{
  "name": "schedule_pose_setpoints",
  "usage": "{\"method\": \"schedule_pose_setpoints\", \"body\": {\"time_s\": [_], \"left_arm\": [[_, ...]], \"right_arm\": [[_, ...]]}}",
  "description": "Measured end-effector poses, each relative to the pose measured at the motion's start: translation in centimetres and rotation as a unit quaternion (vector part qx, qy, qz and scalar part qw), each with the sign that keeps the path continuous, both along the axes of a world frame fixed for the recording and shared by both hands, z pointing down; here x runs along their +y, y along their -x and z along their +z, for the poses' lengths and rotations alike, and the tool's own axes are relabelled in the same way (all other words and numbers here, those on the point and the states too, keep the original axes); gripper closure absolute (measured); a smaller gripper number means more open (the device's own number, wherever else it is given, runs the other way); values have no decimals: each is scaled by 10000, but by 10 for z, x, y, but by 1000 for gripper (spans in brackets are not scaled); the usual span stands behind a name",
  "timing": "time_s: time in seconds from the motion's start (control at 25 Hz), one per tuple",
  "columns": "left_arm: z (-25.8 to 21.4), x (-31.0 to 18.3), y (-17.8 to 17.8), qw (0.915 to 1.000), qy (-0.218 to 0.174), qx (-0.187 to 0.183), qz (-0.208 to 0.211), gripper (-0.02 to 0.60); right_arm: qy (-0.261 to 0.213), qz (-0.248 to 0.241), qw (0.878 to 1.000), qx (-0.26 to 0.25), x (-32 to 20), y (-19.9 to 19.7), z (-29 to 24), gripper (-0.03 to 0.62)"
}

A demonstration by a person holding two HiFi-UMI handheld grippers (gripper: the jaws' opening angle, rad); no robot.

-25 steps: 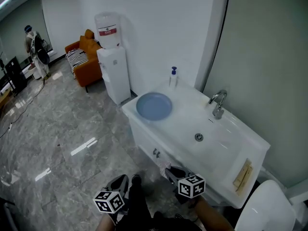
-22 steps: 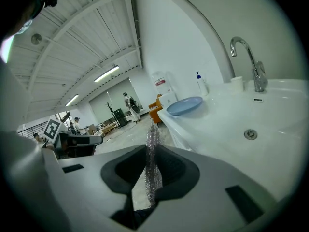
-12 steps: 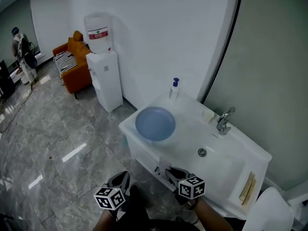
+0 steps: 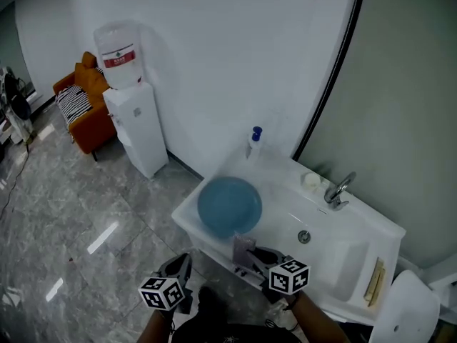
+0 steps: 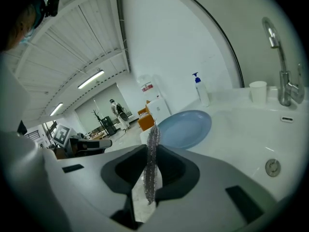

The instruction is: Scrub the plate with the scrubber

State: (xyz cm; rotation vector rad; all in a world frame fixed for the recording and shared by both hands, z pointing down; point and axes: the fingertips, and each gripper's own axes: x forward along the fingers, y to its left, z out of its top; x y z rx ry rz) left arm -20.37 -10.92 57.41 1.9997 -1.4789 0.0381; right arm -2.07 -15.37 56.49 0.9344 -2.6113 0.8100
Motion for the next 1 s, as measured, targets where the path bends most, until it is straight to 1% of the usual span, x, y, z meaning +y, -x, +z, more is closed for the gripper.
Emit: {"method": "schedule_pose_setpoints", "body": {"time_s": [0.2, 0.4, 0.56, 0.64, 0.72, 0.84, 0.88, 0.96, 1.0], "left_arm": [[-2, -44, 9, 9994, 73, 22, 335, 563], [5, -83, 15, 9975, 206, -91, 668, 563], [5, -111, 19, 9954, 275, -20, 917, 563], [9, -124, 17, 9935, 325, -115, 1085, 563], [14, -137, 15, 9908, 360, -312, 1267, 563], [22, -154, 15, 9884, 432, -500, 1370, 560], [26, -158, 15, 9884, 474, -497, 1353, 545], [32, -166, 14, 9883, 575, -452, 1341, 372], [36, -169, 13, 9875, 627, -451, 1373, 367]], "right_arm": [[-42, 307, 9995, -83, -39, 9, -14, 516], [-111, 705, 9974, -124, -74, 11, -19, 516], [-169, 951, 9953, -120, -91, 15, -21, 516], [-239, 1039, 9943, -22, -97, 16, -22, 516], [-329, 1103, 9933, 102, -102, 16, -23, 516], [-388, 1257, 9912, 120, -107, 15, -25, 516], [-391, 1313, 9905, 122, -108, 13, -24, 516], [-411, 1413, 9890, 152, -109, 9, -25, 516], [-426, 1466, 9881, 163, -110, 6, -26, 516]]}}
